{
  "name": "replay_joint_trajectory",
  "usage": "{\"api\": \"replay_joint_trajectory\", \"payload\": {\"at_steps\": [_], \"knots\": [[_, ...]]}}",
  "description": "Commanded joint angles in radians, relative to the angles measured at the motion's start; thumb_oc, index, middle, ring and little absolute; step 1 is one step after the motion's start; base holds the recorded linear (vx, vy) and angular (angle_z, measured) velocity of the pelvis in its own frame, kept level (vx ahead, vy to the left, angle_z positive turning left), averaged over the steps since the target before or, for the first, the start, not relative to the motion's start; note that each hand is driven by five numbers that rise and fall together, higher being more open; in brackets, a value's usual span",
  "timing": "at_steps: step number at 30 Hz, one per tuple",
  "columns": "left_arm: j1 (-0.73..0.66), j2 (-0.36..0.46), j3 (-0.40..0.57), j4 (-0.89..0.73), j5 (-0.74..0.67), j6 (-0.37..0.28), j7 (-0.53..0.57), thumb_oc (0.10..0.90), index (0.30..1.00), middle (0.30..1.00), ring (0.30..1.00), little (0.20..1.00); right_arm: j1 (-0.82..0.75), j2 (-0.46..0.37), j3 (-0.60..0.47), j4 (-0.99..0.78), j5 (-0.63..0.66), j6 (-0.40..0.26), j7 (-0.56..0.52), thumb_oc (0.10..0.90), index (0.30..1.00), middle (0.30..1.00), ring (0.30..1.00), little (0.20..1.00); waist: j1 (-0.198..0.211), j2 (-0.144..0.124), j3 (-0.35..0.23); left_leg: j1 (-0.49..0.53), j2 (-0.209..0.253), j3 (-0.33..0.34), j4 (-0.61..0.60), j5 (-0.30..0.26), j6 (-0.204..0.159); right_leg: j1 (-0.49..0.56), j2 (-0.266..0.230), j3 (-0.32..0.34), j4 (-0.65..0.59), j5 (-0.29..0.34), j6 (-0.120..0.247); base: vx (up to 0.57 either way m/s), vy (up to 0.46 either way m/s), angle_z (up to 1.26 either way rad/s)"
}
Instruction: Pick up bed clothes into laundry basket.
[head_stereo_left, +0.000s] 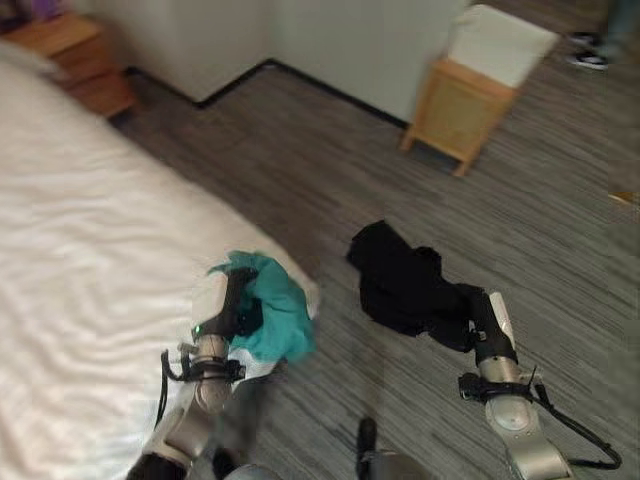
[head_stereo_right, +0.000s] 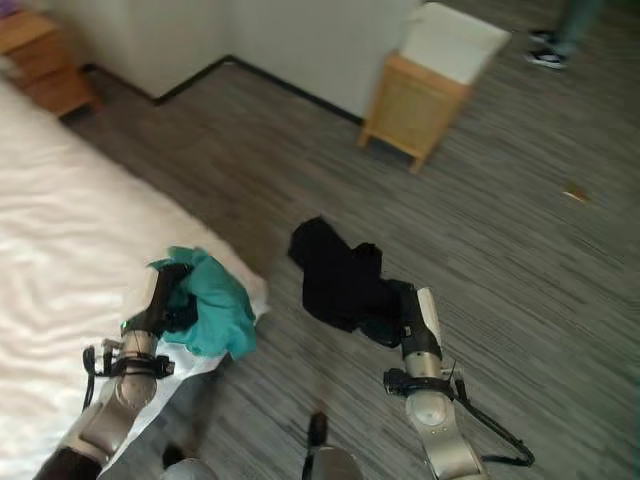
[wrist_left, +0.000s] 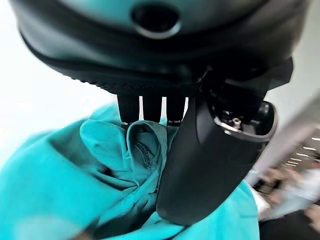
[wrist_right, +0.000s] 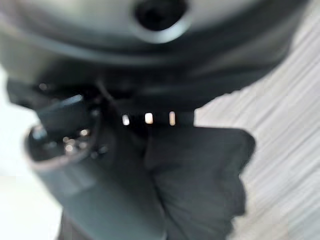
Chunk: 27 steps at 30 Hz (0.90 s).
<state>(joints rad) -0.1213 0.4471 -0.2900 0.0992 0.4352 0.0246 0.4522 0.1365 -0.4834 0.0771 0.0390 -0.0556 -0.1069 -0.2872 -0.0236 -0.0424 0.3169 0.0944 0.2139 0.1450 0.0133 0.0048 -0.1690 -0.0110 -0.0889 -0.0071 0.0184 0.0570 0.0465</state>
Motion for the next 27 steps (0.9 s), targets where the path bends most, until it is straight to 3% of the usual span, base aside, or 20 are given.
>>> {"api": "replay_joint_trajectory", "payload": {"at_steps": [1, 2, 3, 4, 7, 13, 14, 16, 18, 21, 23, 25, 27], "knots": [[-0.127, -0.049, -0.034, -0.156, 0.043, -0.096, 0.085, 0.400, 0.300, 0.300, 0.300, 0.300, -0.043, -0.043, -0.015, -0.098, -0.015, -0.102, -0.017, 0.400, 0.300, 0.300, 0.300, 0.300, -0.012, 0.039, -0.052, -0.191, -0.062, -0.105, 0.116, 0.029, 0.068, 0.108, 0.037, 0.017, 0.009, -0.195, 0.034, -0.05, -0.195, -1.97], [-0.166, -0.065, -0.063, -0.163, 0.049, -0.099, 0.087, 0.400, 0.300, 0.300, 0.300, 0.300, -0.040, -0.041, -0.011, -0.099, -0.025, -0.106, -0.017, 0.400, 0.300, 0.300, 0.300, 0.300, -0.023, 0.040, -0.061, -0.159, -0.144, -0.139, 0.128, -0.026, 0.101, 0.101, 0.065, 0.068, -0.023, -0.160, 0.034, 0.03, -0.106, -1.58], [-0.182, -0.069, -0.076, -0.177, 0.058, -0.104, 0.087, 0.400, 0.300, 0.300, 0.300, 0.300, -0.032, -0.038, -0.016, -0.101, -0.033, -0.108, -0.015, 0.400, 0.300, 0.300, 0.300, 0.300, -0.040, 0.051, -0.081, -0.123, -0.146, -0.125, 0.098, -0.049, 0.112, 0.107, 0.079, 0.079, -0.040, -0.161, 0.039, -0.04, -0.094, -1.24], [-0.193, -0.070, -0.088, -0.186, 0.064, -0.104, 0.089, 0.400, 0.300, 0.300, 0.300, 0.300, -0.022, -0.041, -0.020, -0.111, -0.040, -0.112, -0.020, 0.400, 0.300, 0.300, 0.300, 0.300, -0.047, 0.060, -0.089, -0.108, -0.145, -0.109, 0.071, -0.032, 0.119, 0.100, 0.089, 0.095, -0.037, -0.142, 0.040, 0.05, 0.032, -0.69], [-0.239, -0.067, -0.099, -0.166, 0.075, -0.091, 0.108, 0.400, 0.300, 0.300, 0.300, 0.300, -0.004, -0.038, -0.022, -0.140, -0.039, -0.119, -0.022, 0.400, 0.300, 0.300, 0.300, 0.300, -0.069, 0.060, -0.114, -0.088, -0.144, -0.099, 0.041, -0.022, 0.120, 0.078, 0.101, 0.130, -0.029, -0.134, 0.039, 0.06, 0.014, -0.65], [-0.250, -0.078, -0.103, -0.102, 0.048, -0.075, 0.123, 0.400, 0.300, 0.300, 0.300, 0.300, -0.001, -0.057, -0.044, -0.176, -0.048, -0.127, -0.047, 0.400, 0.300, 0.300, 0.300, 0.300, -0.080, 0.042, -0.100, -0.155, -0.104, -0.067, 0.212, -0.002, 0.106, 0.102, 0.090, 0.137, -0.032, -0.146, 0.020, 0.04, -0.036, -0.36], [-0.199, -0.107, -0.096, -0.081, -0.051, -0.085, 0.106, 0.400, 0.300, 0.300, 0.300, 0.300, 0.002, -0.064, -0.069, -0.176, -0.062, -0.111, -0.074, 0.400, 0.300, 0.300, 0.300, 0.300, -0.068, 0.033, -0.085, -0.219, -0.112, -0.075, 0.260, 0.029, 0.104, 0.128, 0.078, 0.134, -0.040, -0.152, 0.015, 0.09, -0.021, -0.16], [-0.176, -0.115, -0.094, -0.077, -0.082, -0.087, 0.096, 0.400, 0.300, 0.300, 0.300, 0.300, 0.000, -0.065, -0.076, -0.172, -0.067, -0.101, -0.079, 0.400, 0.300, 0.300, 0.300, 0.300, -0.061, 0.028, -0.086, -0.246, -0.132, -0.071, 0.250, 0.010, 0.112, 0.137, 0.072, 0.134, -0.044, -0.157, 0.016, 0.16, -0.015, -0.12], [-0.092, -0.125, -0.062, -0.064, -0.161, -0.095, 0.059, 0.400, 0.300, 0.300, 0.300, 0.300, -0.029, -0.084, -0.083, -0.142, -0.115, -0.061, -0.095, 0.400, 0.300, 0.300, 0.300, 0.300, -0.020, 0.041, -0.095, -0.297, -0.172, -0.015, 0.133, 0.044, 0.120, 0.191, 0.084, 0.149, -0.080, -0.179, 0.025, 0.38, 0.025, -0.21], [-0.026, -0.137, -0.026, -0.064, -0.236, -0.098, 0.033, 0.400, 0.300, 0.300, 0.300, 0.300, -0.081, -0.119, -0.082, -0.103, -0.156, -0.020, -0.118, 0.400, 0.300, 0.300, 0.300, 0.300, 0.026, 0.050, -0.096, -0.360, -0.163, 0.090, 0.006, 0.098, 0.111, 0.255, 0.083, 0.159, -0.103, -0.224, 0.032, 0.40, 0.029, -0.67], [0.002, -0.134, 0.003, -0.070, -0.253, -0.098, 0.022, 0.400, 0.300, 0.300, 0.300, 0.300, -0.099, -0.122, -0.086, -0.096, -0.165, -0.005, -0.105, 0.400, 0.300, 0.300, 0.300, 0.300, 0.042, 0.060, -0.112, -0.353, -0.153, 0.115, -0.058, 0.105, 0.115, 0.285, 0.072, 0.158, -0.105, -0.252, 0.043, 0.45, 0.049, -0.92], [0.023, -0.136, 0.014, -0.072, -0.248, -0.090, 0.017, 0.400, 0.300, 0.300, 0.300, 0.300, -0.104, -0.121, -0.085, -0.094, -0.200, 0.009, -0.101, 0.400, 0.300, 0.300, 0.300, 0.300, 0.049, 0.073, -0.139, -0.329, -0.156, 0.112, -0.082, 0.153, 0.130, 0.304, 0.055, 0.148, -0.088, -0.281, 0.052, 0.49, 0.095, 0.15], [0.027, -0.134, 0.012, -0.076, -0.248, -0.089, 0.016, 0.400, 0.300, 0.300, 0.300, 0.300, -0.106, -0.118, -0.084, -0.098, -0.208, 0.009, -0.102, 0.400, 0.300, 0.300, 0.300, 0.300, 0.051, 0.067, -0.149, -0.325, -0.161, 0.115, -0.082, 0.162, 0.134, 0.304, 0.043, 0.139, -0.064, -0.295, 0.054, 0.38, 0.039, 0.00]]}}
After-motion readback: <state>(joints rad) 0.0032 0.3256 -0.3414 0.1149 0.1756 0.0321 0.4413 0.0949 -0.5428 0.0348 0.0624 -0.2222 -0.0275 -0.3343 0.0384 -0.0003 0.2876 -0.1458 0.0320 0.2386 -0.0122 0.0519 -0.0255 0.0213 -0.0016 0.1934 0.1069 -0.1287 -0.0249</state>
